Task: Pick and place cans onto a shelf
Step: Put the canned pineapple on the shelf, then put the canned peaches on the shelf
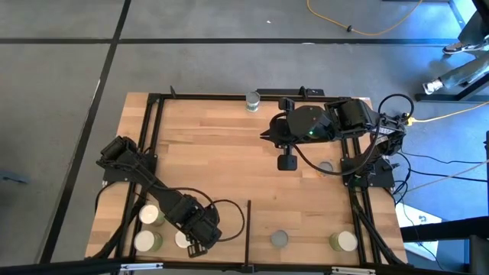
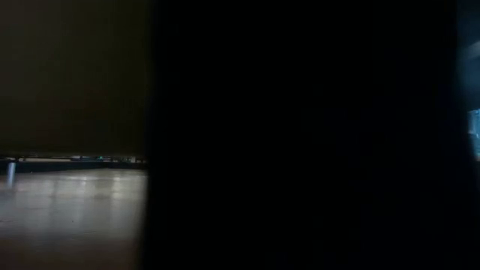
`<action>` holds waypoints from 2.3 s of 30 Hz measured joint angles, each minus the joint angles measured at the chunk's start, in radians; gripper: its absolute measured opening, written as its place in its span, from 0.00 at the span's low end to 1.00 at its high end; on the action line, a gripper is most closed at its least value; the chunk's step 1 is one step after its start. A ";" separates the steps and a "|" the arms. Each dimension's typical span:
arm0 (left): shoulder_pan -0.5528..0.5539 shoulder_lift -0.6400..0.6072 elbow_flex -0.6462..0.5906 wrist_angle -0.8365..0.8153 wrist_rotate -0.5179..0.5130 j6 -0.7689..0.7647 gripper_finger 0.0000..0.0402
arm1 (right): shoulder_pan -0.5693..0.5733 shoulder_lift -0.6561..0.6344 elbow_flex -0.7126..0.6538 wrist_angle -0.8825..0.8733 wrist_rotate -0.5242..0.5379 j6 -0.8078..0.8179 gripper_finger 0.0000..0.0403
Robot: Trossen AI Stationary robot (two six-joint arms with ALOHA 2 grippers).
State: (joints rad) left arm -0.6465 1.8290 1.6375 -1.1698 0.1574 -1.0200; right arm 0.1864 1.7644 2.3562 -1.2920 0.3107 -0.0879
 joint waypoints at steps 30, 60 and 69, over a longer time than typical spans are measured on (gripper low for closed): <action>-0.088 0.000 0.002 -0.078 0.007 -0.096 0.04 | 0.000 0.000 0.000 0.001 0.000 0.003 0.07; 0.235 -0.277 0.095 -0.104 -0.486 0.438 0.04 | -0.001 -0.168 -0.010 -0.280 -0.108 0.306 0.07; 0.302 -0.278 0.095 -0.101 -0.485 0.525 0.04 | 0.054 -0.252 -0.083 -0.276 -0.488 0.284 0.07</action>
State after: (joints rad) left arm -0.3440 1.5509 1.7321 -1.2705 -0.3279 -0.4951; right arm 0.2400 1.5127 2.2730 -1.5681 -0.1776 0.1962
